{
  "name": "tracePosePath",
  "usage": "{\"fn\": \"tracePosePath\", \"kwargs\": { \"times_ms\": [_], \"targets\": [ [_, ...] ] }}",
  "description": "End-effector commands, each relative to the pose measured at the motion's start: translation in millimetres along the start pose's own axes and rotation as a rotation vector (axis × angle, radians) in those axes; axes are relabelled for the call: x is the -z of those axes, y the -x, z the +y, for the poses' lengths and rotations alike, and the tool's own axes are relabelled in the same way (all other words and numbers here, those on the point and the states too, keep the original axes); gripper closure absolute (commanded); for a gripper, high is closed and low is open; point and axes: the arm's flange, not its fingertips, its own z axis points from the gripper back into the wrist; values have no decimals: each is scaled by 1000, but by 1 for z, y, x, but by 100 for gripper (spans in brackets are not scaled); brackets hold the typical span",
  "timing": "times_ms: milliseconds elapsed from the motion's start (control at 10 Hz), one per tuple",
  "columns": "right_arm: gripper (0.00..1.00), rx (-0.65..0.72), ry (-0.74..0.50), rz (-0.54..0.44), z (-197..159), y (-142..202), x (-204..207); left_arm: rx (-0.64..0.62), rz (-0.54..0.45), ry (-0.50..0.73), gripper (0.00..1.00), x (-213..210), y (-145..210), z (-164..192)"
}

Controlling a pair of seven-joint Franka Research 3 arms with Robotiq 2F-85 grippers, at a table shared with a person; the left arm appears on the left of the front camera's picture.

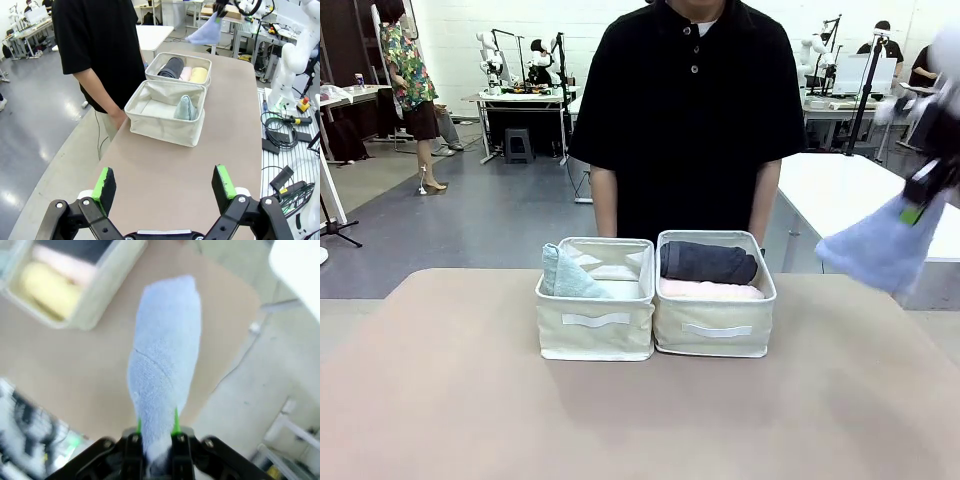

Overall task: Sort the towels based on their folding style.
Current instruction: Pick up another triangle-folded towel from the table and place it in the left Fabric basket.

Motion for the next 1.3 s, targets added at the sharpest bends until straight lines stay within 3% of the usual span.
{"fn": "tracePosePath", "kwargs": {
  "times_ms": [0,200,900,1000,1200],
  "targets": [
    [100,-65,-26,-39,11,11,-61,4,21,-7,0,0,0,-2],
    [100,-109,-42,-73,31,30,-108,4,21,-7,0,0,0,-2],
    [100,-82,-8,-56,37,38,-113,4,21,-7,0,0,0,-2],
    [81,-85,-26,-54,37,38,-115,4,21,-7,0,0,0,-2],
    [81,-414,32,-106,115,-6,-145,4,21,-7,0,0,0,-2]
  ]
}}
